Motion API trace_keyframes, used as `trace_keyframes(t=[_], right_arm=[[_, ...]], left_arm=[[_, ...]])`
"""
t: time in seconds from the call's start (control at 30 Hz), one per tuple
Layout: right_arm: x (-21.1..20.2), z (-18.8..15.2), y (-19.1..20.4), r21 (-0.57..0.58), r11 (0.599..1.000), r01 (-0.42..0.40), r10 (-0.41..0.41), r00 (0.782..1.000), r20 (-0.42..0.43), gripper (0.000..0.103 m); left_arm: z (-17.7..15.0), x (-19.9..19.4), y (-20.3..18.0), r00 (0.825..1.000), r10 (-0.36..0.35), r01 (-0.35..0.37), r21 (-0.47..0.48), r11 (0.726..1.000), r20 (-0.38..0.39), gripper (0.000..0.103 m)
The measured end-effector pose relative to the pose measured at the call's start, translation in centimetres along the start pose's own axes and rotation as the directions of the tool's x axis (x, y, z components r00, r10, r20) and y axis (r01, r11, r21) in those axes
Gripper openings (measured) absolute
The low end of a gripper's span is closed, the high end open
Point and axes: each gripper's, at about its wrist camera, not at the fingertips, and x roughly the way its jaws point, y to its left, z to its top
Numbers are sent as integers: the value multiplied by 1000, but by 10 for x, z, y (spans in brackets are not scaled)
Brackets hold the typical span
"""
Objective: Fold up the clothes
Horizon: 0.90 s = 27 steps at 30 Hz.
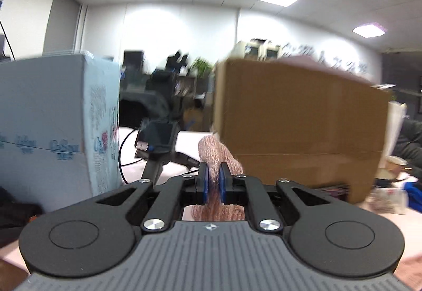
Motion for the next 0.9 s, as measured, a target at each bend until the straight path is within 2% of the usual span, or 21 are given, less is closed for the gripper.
trace_keyframes(t=[0.07, 0.17, 0.23, 0.3, 0.37, 0.43, 0.5, 0.6, 0.67, 0.77, 0.9], right_arm=[[0, 0, 0, 1, 1000, 0, 0, 1000, 0, 103], [0, 0, 0, 0, 1000, 1, -1, 1000, 2, 103], [0, 0, 0, -1, 1000, 2, -2, 1000, 5, 103], [0, -1, 1, -3, 1000, 3, -3, 1000, 6, 103], [-1, -1, 0, -5, 1000, 4, -4, 1000, 6, 103], [-1, -1, 0, -6, 1000, 5, -5, 1000, 6, 103], [-1, -1, 0, -7, 1000, 5, -5, 1000, 5, 103], [-1, -1, 1, -10, 1000, 8, -8, 1000, 2, 103], [-1, -1, 1, -13, 1000, 8, -8, 1000, 1, 103], [0, -1, 1, -12, 1000, 7, -7, 1000, -1, 103], [-1, 0, 0, -8, 1000, 5, -5, 1000, 3, 103]], left_arm=[[-17, -33, -16, 999, -42, 42, 29, 999, -6, 8], [-35, -52, -32, 994, -92, 95, 51, 994, -60, 11], [-52, -60, -48, 980, -133, 148, 96, 984, -145, 20], [-60, -65, -57, 965, -165, 190, 114, 975, -204, 49], [-68, -71, -67, 944, -220, 255, 120, 959, -247, 61], [-68, -77, -73, 929, -276, 310, 111, 944, -245, 62], [-65, -82, -74, 934, -281, 309, 105, 945, -219, 69], [-62, -95, -72, 963, -180, 209, 131, 969, -199, 72], [-62, -97, -55, 977, -58, 81, 106, 991, -207, 73], [-66, -113, -36, 978, 32, -15, 87, 996, -206, 73], [-71, -141, -28, 975, 103, -75, 148, 986, -197, 78]])
